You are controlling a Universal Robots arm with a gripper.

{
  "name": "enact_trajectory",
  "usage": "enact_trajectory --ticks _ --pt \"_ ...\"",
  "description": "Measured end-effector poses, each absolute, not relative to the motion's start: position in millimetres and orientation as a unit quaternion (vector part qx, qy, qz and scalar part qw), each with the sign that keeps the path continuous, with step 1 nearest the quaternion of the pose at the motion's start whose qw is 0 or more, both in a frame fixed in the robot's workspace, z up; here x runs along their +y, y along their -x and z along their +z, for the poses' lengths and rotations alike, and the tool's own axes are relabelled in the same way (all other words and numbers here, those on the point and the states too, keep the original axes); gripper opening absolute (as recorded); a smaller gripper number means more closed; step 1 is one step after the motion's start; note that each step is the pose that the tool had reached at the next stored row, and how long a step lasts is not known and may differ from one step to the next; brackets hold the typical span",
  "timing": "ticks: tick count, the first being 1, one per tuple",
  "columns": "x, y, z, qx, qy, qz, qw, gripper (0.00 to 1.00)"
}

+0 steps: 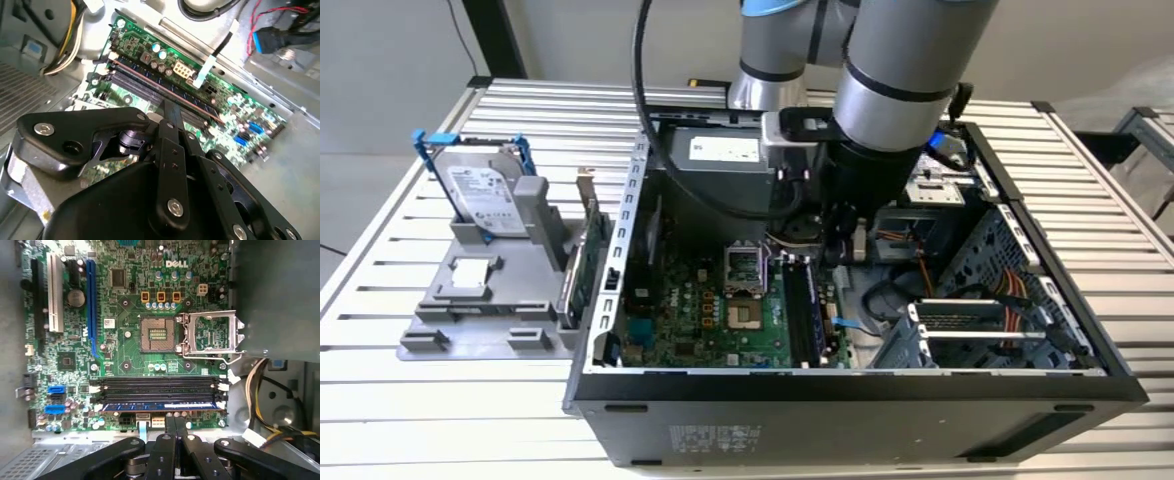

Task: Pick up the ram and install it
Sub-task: 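Press down the ram until it locks into place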

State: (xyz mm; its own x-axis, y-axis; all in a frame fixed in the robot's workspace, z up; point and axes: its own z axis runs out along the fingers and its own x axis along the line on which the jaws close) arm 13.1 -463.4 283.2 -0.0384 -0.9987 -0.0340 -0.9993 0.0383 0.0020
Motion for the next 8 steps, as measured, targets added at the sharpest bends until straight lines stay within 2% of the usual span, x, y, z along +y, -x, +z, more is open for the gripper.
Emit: enact_trajectory --ticks 5,8 --pt "-463 -13 305 0.720 0.693 0.012 0.011 0.00" --pt "-463 -13 307 0.720 0.693 0.012 0.012 0.00"
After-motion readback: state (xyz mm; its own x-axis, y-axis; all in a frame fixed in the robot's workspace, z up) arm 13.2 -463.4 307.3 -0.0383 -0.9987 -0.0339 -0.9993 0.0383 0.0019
